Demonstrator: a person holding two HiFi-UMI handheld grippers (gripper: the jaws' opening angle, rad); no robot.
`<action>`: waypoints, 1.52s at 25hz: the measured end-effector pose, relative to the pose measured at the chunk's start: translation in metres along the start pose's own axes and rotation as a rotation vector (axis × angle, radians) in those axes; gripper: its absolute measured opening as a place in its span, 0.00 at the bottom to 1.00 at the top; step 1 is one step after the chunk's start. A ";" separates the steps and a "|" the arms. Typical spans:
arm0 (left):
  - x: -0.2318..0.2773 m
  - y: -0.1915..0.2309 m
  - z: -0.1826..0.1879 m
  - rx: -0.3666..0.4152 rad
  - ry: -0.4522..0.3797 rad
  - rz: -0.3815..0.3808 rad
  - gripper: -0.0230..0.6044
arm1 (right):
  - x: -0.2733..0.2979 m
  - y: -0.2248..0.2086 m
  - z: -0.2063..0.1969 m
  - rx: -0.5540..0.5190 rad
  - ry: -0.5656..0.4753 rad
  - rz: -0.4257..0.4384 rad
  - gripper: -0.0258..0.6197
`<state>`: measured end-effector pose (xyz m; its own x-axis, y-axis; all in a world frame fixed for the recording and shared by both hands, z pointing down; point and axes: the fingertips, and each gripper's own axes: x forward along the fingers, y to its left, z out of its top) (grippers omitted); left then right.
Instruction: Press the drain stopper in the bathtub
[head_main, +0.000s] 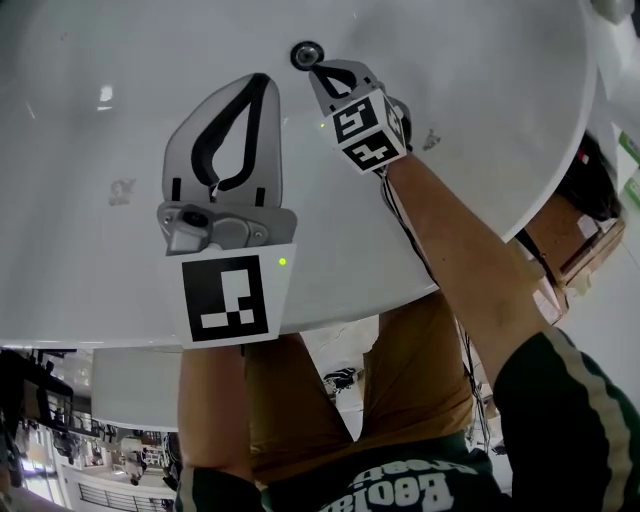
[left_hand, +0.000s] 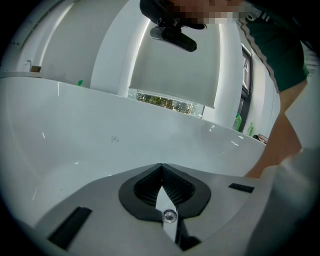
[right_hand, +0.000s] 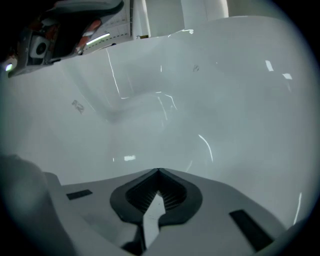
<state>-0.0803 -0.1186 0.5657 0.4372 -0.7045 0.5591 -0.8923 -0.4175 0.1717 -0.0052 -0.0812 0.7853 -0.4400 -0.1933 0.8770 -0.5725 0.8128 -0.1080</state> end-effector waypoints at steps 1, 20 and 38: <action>-0.001 0.002 -0.002 0.000 0.002 0.001 0.05 | 0.006 -0.002 -0.005 -0.003 0.015 -0.009 0.06; -0.001 0.017 -0.027 -0.021 0.016 -0.016 0.05 | 0.073 -0.014 -0.051 -0.114 0.190 -0.036 0.06; 0.006 0.019 -0.041 -0.044 0.049 -0.017 0.05 | 0.102 -0.014 -0.065 -0.183 0.259 -0.005 0.06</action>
<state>-0.0995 -0.1072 0.6058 0.4470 -0.6680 0.5949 -0.8895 -0.4024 0.2166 0.0028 -0.0764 0.9069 -0.2332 -0.0708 0.9698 -0.4298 0.9022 -0.0375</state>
